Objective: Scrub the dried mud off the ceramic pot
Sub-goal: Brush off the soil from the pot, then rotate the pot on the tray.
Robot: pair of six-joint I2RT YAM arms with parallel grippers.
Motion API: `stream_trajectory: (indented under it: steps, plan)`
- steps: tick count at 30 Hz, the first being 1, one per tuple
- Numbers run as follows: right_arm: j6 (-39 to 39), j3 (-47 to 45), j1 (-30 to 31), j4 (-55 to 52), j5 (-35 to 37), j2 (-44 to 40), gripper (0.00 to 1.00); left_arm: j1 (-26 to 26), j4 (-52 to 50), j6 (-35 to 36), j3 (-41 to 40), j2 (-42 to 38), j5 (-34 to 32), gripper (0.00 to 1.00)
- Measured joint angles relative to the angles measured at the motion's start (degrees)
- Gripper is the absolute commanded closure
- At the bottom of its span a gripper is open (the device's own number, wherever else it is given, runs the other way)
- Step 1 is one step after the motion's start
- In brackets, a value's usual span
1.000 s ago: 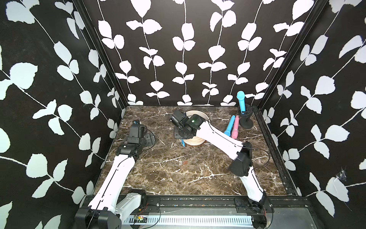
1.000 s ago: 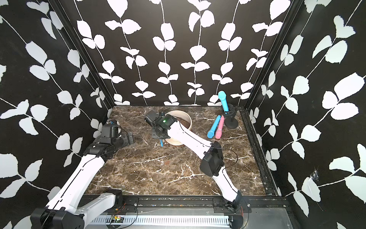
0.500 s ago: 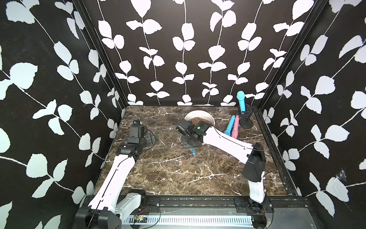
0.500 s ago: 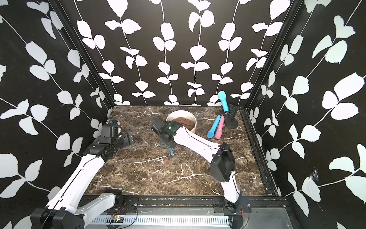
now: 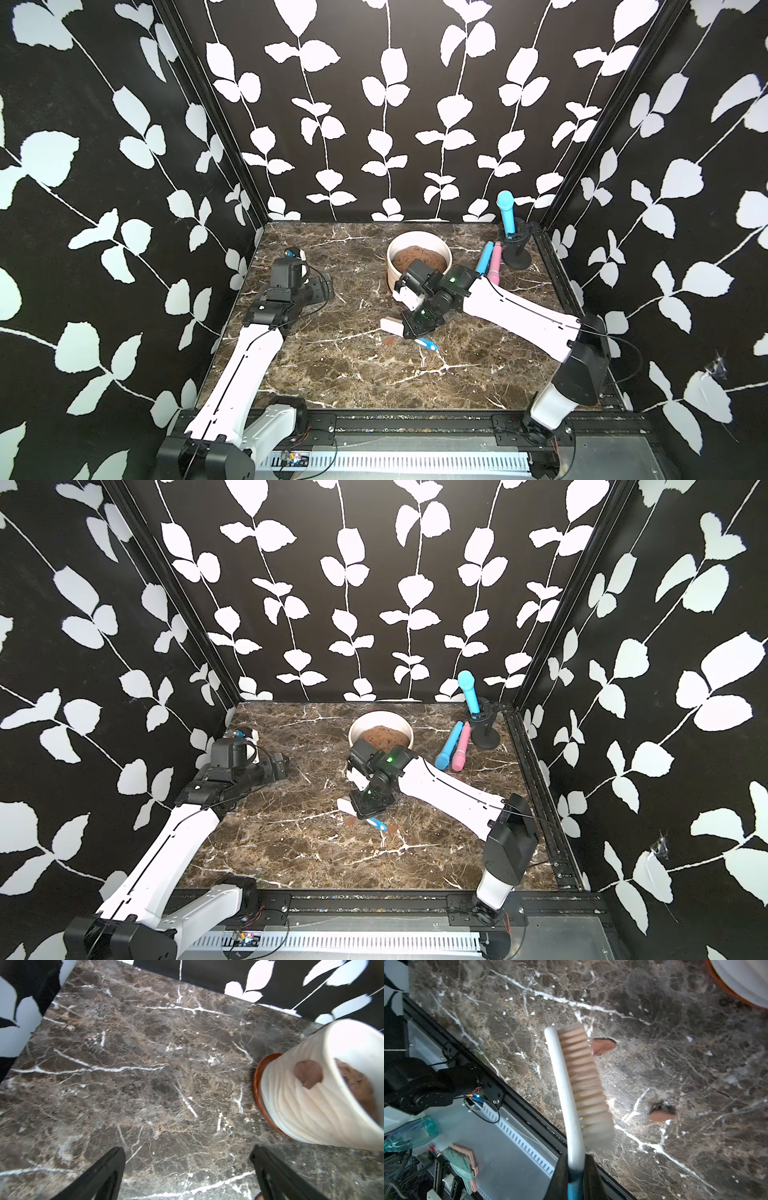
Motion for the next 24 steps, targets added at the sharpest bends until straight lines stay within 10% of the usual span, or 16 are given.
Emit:
stream_trajectory:
  steps: [12, 24]
  plan:
    - [3.39, -3.32, -20.48, 7.72, 4.28, -14.19, 1.0, -6.91, 10.69, 10.14, -2.1, -1.36, 17.0, 0.22]
    - [-1.27, -4.9, -30.12, 4.09, 15.74, -22.08, 1.0, -19.78, 11.76, 42.32, 6.69, 11.54, 32.48, 0.2]
